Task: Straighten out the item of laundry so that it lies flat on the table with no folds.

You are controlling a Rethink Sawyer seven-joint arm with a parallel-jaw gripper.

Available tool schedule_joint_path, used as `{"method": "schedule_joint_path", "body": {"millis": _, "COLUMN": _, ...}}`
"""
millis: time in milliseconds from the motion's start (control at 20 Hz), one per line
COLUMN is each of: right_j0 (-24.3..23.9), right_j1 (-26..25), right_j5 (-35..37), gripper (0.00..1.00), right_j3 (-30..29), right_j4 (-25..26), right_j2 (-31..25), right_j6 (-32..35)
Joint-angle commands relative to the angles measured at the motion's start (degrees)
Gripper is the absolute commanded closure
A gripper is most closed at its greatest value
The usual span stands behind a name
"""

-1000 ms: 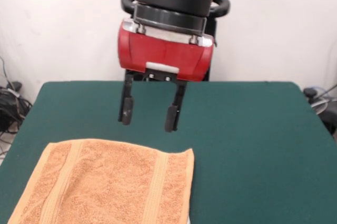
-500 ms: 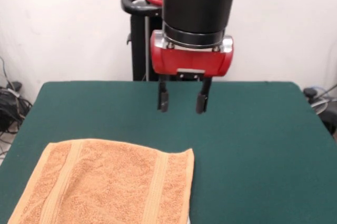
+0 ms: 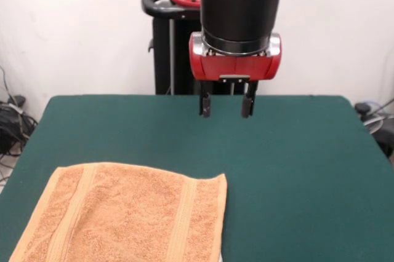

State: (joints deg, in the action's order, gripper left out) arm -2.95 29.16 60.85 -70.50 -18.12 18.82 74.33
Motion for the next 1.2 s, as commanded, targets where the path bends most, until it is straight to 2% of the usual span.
{"method": "schedule_joint_path", "body": {"millis": 50, "right_j0": -0.7, "right_j1": -2.8, "right_j5": -0.5, "gripper": 0.0, "right_j3": -2.7, "right_j4": -0.2, "right_j2": -2.7, "right_j6": 16.3}}
{"method": "schedule_joint_path", "body": {"millis": 400, "right_j0": -1.2, "right_j1": -3.4, "right_j5": -4.0, "gripper": 0.0, "right_j3": -3.2, "right_j4": -0.3, "right_j2": -3.4, "right_j6": 15.3}}
{"method": "schedule_joint_path", "body": {"millis": 800, "right_j0": -2.1, "right_j1": -8.1, "right_j5": -15.0, "gripper": 0.0, "right_j3": -4.7, "right_j4": -1.1, "right_j2": -5.7, "right_j6": 15.1}}
{"method": "schedule_joint_path", "body": {"millis": 1200, "right_j0": -2.1, "right_j1": -9.6, "right_j5": -23.2, "gripper": 0.0, "right_j3": -8.4, "right_j4": -1.7, "right_j2": -6.4, "right_j6": 15.4}}
